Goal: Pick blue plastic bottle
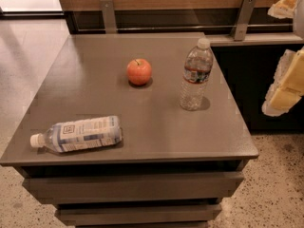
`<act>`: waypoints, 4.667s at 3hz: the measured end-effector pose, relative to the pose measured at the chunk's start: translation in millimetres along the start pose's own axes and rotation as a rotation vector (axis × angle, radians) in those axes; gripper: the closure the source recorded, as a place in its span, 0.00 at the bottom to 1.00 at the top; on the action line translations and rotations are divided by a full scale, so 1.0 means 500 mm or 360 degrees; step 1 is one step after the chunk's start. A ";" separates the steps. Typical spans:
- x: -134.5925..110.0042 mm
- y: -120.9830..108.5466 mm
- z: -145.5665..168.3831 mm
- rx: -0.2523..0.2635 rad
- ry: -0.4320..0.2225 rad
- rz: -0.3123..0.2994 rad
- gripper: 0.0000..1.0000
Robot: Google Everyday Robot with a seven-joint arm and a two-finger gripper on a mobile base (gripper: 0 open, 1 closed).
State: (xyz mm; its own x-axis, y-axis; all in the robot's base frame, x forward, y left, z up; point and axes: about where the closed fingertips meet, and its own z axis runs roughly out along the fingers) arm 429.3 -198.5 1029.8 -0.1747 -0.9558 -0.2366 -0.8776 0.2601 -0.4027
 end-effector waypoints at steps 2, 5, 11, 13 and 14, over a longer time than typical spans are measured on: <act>-0.069 -0.006 0.004 -0.0025 -0.0056 -0.0076 0.00; -0.249 0.031 0.006 -0.0119 -0.0227 -0.0340 0.00; -0.456 0.102 0.296 -0.0588 -0.0198 -0.0723 0.00; -0.537 0.184 0.372 -0.0741 -0.0196 -0.0880 0.00; -0.577 0.220 0.407 -0.0808 -0.0190 -0.0953 0.00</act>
Offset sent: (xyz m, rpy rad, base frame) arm 0.0294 0.0764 0.0045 0.0319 0.0359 0.1467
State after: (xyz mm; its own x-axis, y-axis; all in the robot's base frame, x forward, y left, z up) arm 473.8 133.8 873.9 0.4151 -0.8847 -0.2122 -0.9085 -0.4154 -0.0456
